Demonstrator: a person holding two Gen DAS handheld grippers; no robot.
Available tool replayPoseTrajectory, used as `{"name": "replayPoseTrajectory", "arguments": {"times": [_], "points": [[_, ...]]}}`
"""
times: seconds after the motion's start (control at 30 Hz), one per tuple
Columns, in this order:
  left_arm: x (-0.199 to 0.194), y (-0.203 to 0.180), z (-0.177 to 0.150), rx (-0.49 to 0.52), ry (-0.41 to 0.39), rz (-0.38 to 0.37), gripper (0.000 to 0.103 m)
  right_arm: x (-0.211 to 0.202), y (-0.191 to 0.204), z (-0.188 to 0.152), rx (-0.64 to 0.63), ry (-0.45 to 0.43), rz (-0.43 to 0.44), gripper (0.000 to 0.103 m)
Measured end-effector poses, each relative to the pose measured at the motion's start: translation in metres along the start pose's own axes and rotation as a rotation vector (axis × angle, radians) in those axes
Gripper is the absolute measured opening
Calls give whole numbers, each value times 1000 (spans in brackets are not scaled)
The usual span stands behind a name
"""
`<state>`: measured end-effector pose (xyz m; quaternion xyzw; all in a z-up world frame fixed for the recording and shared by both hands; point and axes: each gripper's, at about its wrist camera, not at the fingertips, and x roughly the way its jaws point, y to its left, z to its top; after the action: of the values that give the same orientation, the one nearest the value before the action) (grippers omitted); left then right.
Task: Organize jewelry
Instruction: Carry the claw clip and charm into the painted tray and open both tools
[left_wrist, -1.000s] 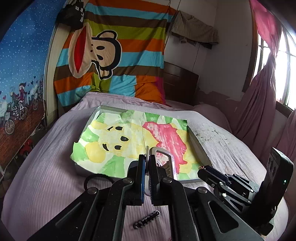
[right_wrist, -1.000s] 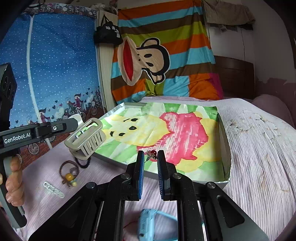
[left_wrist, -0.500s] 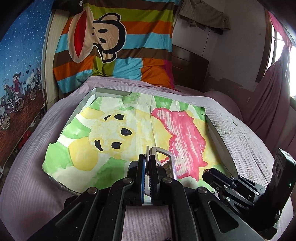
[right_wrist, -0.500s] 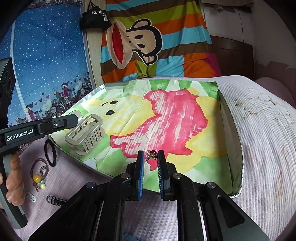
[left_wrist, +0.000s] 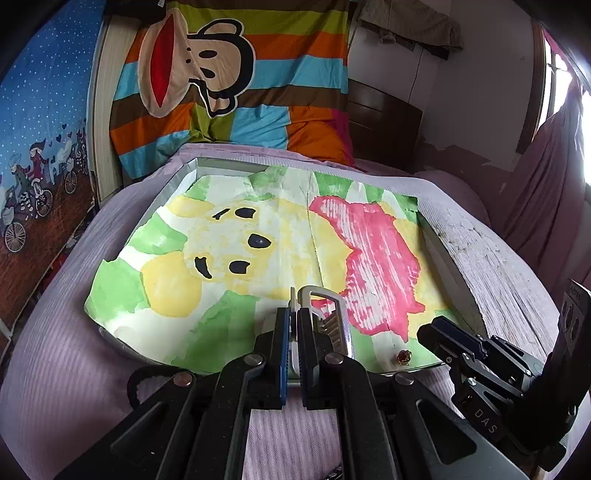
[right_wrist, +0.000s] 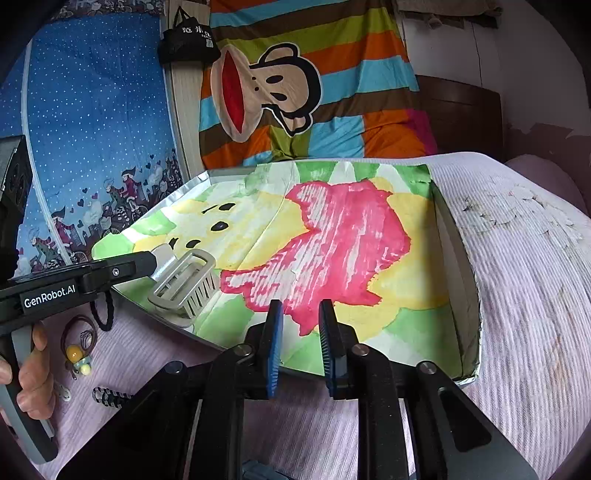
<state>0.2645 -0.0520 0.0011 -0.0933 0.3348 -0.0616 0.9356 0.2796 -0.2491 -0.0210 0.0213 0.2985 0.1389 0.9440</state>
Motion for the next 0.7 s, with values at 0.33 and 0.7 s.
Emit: {"name": "replayPoseTrajectory", "arguments": {"times": [0.33,0.7], "points": [[-34,7,-13,-12,-110,-16,45,-41,5,-2,-8,-138,-34,49],[-77,12,-30,24,-231,34,77,-82,15,-11,16,-246,-45,76]]}}
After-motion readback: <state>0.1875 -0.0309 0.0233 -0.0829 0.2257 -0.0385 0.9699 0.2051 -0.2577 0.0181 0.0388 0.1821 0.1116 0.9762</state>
